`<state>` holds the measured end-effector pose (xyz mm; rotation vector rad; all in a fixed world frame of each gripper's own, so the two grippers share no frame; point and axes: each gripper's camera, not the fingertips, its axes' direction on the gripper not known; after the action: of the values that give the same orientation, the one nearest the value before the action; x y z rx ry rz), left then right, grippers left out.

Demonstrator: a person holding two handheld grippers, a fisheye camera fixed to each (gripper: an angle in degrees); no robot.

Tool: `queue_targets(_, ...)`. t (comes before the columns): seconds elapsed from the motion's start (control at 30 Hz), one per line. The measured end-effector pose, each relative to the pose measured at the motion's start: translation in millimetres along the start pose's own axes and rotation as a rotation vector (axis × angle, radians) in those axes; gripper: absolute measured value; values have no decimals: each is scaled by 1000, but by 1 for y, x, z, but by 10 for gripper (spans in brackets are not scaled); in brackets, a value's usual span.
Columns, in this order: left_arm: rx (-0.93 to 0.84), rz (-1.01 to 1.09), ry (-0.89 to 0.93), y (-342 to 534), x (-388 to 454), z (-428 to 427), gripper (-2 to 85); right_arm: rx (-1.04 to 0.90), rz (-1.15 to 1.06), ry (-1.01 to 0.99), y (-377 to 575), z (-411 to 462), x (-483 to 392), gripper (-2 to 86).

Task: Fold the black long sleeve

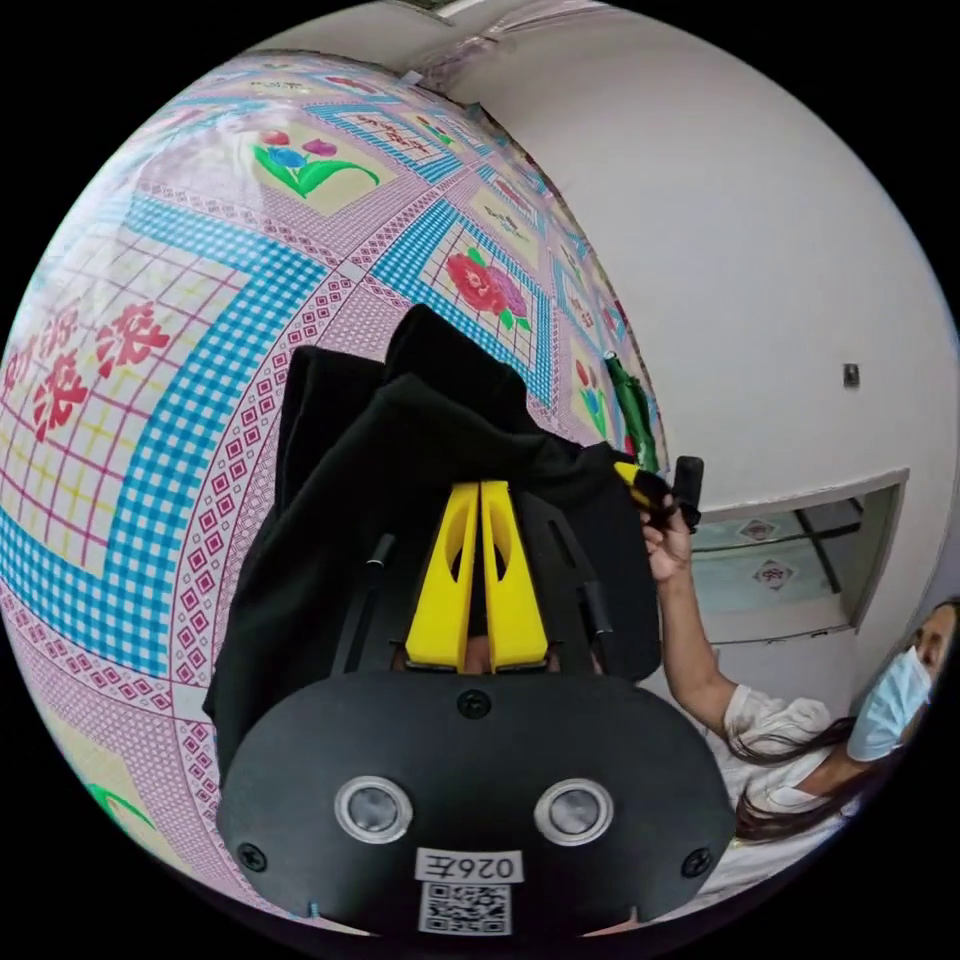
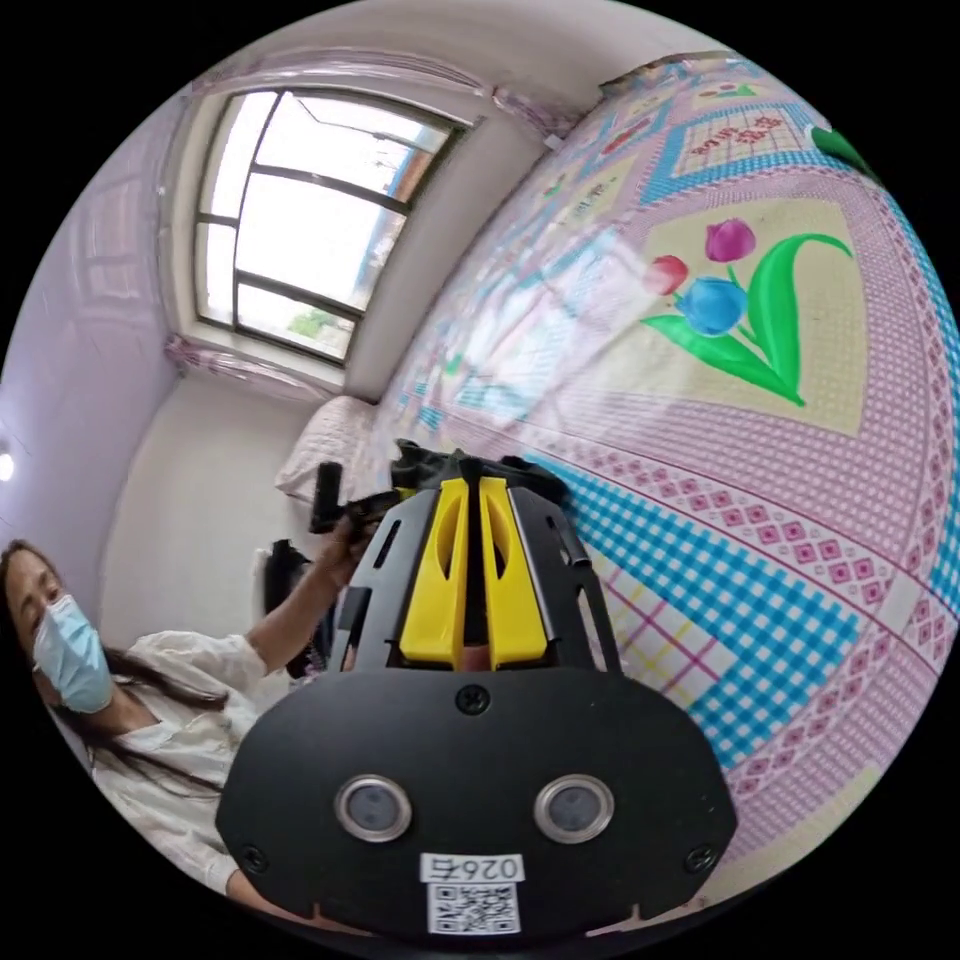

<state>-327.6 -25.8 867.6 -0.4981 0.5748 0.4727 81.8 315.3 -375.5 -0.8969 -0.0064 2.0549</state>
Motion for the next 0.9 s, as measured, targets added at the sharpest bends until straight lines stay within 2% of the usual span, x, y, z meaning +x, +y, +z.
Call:
queue_targets(0.1, 34, -47, 60, 4, -7, 5, -10, 43, 20, 61, 20, -1, 2, 27)
queue_targets(0.23, 39, 122, 157, 24, 27, 8, -10, 151, -140, 78, 89, -30, -45, 52)
queue_targets(0.37, -4, 214, 206, 35, 53, 34, -10, 108, -289, 57, 198, -23, -96, 53)
queue_targets(0.43, -84, 291, 223, 30, 71, 66, -10, 77, -335, 80, 242, -11, -111, 57)
queue_targets(0.63, -204, 261, 119, -17, 69, 146, -10, -38, -481, 57, 309, 46, -129, 101)
queue_targets(0.7, -245, 242, 7, -31, 60, 166, -10, -98, -532, 81, 317, 68, -133, 95)
queue_targets(0.77, -289, 231, -64, -42, 52, 182, -10, -135, -614, 200, 340, 78, -148, 65)
queue_targets(0.9, -266, 166, 0, -55, 29, 190, -10, -163, -689, 375, 378, 78, -159, 28)
